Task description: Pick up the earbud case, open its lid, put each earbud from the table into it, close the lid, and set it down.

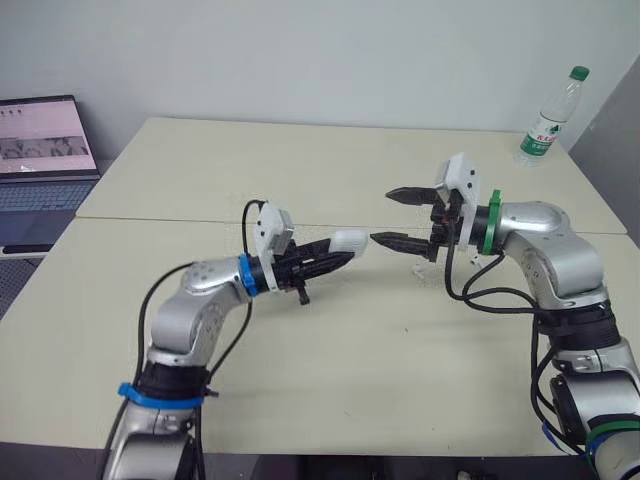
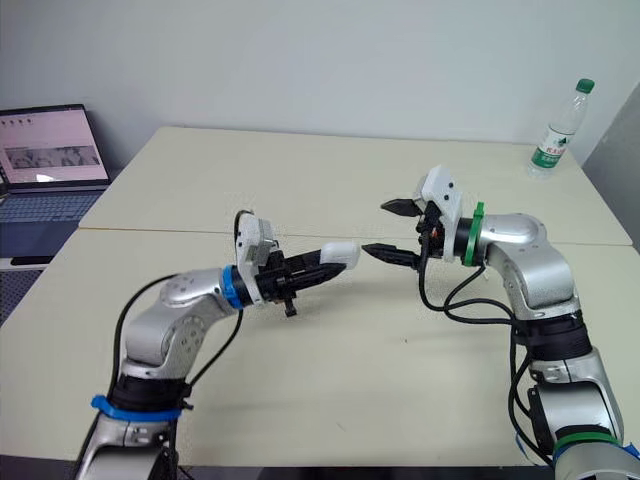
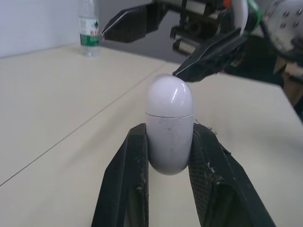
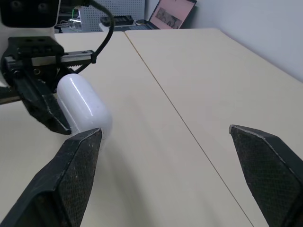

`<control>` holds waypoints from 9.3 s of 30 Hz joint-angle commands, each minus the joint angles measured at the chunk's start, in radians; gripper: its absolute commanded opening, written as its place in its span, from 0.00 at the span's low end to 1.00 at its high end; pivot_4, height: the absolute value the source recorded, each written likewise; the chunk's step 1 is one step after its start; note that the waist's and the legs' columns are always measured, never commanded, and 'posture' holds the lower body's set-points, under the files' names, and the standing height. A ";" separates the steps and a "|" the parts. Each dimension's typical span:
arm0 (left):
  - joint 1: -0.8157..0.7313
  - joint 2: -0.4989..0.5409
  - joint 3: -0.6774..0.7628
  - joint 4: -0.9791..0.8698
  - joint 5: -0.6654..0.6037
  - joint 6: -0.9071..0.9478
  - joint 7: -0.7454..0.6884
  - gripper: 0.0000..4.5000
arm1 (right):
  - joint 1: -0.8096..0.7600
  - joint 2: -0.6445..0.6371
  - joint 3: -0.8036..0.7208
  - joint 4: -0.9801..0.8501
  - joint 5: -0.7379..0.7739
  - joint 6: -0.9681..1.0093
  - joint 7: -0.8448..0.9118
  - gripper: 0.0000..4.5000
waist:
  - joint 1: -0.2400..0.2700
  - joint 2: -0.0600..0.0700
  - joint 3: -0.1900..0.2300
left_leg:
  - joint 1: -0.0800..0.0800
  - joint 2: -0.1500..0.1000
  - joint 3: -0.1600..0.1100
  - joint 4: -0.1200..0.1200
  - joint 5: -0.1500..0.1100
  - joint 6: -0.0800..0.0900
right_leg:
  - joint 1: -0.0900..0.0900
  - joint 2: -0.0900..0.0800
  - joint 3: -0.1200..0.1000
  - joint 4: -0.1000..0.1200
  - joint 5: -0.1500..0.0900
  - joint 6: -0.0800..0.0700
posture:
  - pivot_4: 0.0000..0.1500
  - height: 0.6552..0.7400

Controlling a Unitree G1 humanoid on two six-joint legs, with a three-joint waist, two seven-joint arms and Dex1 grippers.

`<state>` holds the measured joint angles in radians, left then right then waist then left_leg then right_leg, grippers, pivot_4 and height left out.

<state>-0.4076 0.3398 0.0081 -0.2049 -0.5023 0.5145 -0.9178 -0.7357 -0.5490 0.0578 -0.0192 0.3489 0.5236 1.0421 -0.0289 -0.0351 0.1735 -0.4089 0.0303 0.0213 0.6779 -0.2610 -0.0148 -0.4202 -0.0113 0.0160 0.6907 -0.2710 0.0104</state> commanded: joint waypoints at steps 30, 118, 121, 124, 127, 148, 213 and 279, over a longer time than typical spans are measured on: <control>0.051 -0.010 -0.047 -0.131 -0.061 -0.001 0.126 0.17 | -0.098 0.045 -0.027 -0.028 0.116 0.126 -0.055 0.99 | 0.001 0.000 0.000 | 0.000 -0.001 -0.001 0.000 0.000 0.000 | 0.001 0.000 -0.001 -0.001 0.000 0.000 | 1.00 1.00; 0.165 -0.184 -0.063 -0.007 0.288 -0.430 0.507 0.17 | 0.232 -0.681 0.160 0.982 -0.563 -1.095 0.305 0.53 | 0.022 0.006 0.001 | 0.018 -0.001 0.015 -0.002 -0.002 0.004 | 0.016 0.001 0.016 -0.011 0.004 0.007 | 1.00 1.00; 0.165 -0.184 -0.063 -0.007 0.287 -0.430 0.505 0.17 | 0.229 -0.693 0.171 0.987 -0.586 -1.132 0.299 0.53 | 0.023 0.006 0.001 | 0.019 -0.001 0.015 -0.002 -0.002 0.004 | 0.016 0.001 0.016 -0.011 0.004 0.007 | 1.00 1.00; 0.166 -0.185 -0.064 -0.009 0.287 -0.428 0.506 0.17 | 0.220 -0.704 0.184 0.996 -0.614 -1.169 0.294 0.53 | 0.024 0.006 0.001 | 0.019 -0.001 0.016 -0.002 -0.002 0.004 | 0.016 0.001 0.016 -0.011 0.004 0.007 | 1.00 1.00; 0.171 -0.183 -0.063 -0.010 0.290 -0.430 0.509 0.17 | 0.208 -0.708 0.198 0.999 -0.644 -1.211 0.278 0.53 | 0.024 0.006 0.001 | 0.019 -0.001 0.016 -0.001 -0.002 0.004 | 0.016 0.001 0.016 -0.011 0.004 0.007 | 1.00 1.00; 0.191 -0.185 -0.063 -0.028 0.294 -0.425 0.520 0.17 | 0.117 -0.698 0.270 1.090 -0.763 -1.375 0.208 0.53 | 0.023 0.006 0.002 | 0.020 -0.001 0.018 -0.002 -0.002 0.004 | 0.016 0.001 0.019 -0.011 0.004 0.007 | 1.00 1.00; 0.007 -0.226 -0.105 0.144 0.358 -0.559 0.523 0.17 | 0.028 0.397 -0.084 -0.330 0.423 0.323 -0.732 0.09 | 0.026 0.005 0.001 | 0.006 -0.004 0.009 0.000 -0.006 0.008 | 0.009 -0.006 0.006 -0.013 0.006 0.010 | 1.00 1.00; -0.005 -0.262 -0.100 0.095 0.357 -0.539 0.570 0.17 | 0.098 0.424 -0.079 -0.270 0.328 0.193 -0.666 0.98 | 0.023 0.005 0.002 | 0.006 -0.003 0.008 -0.001 -0.006 0.008 | 0.010 -0.003 0.002 -0.014 0.005 0.010 | 1.00 1.00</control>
<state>-0.4039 0.0878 -0.1024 -0.0653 -0.1205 -0.0235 -0.3580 -0.6089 -0.1298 0.0201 -0.2475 0.6158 0.7320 0.3397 -0.0058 -0.0305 0.1753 -0.4029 0.0277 0.0290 0.6767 -0.2665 -0.0065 -0.4107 -0.0144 0.0184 0.6768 -0.2658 0.0201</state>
